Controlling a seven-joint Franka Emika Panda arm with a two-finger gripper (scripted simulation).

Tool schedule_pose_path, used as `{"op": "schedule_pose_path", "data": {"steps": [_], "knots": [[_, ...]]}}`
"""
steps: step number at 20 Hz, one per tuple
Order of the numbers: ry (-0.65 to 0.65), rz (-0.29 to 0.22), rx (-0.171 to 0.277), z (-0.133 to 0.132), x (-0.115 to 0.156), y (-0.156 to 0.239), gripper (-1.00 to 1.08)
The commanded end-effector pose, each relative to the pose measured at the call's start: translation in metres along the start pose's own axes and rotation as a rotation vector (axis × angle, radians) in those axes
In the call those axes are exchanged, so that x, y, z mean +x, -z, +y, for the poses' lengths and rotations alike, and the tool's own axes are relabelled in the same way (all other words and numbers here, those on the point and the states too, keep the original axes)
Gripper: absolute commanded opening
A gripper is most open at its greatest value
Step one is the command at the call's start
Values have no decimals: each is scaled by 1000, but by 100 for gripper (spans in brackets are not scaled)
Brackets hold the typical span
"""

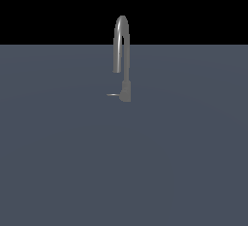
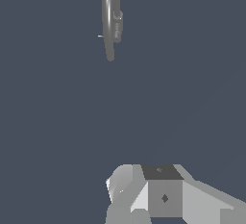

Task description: Turn on the faucet by rotating a designated handle.

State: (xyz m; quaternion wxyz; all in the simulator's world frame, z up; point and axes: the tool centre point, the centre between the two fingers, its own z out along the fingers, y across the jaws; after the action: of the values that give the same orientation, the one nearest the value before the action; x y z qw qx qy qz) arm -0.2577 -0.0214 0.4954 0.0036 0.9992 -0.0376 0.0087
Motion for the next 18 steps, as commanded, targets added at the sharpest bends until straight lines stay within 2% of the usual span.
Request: {"op": "schedule_pose_path", "data": {"steps": [1,5,9,13,18], "knots": [[0,0,0,0,0,0,-100],[15,-1,-14,-1,3,-2,-100],[60,-2,-57,-4,12,-7,-100],[134,-5,-126,-10,27,-15,-100],[260,-9,-244,-21,51,-31,-100]]}}
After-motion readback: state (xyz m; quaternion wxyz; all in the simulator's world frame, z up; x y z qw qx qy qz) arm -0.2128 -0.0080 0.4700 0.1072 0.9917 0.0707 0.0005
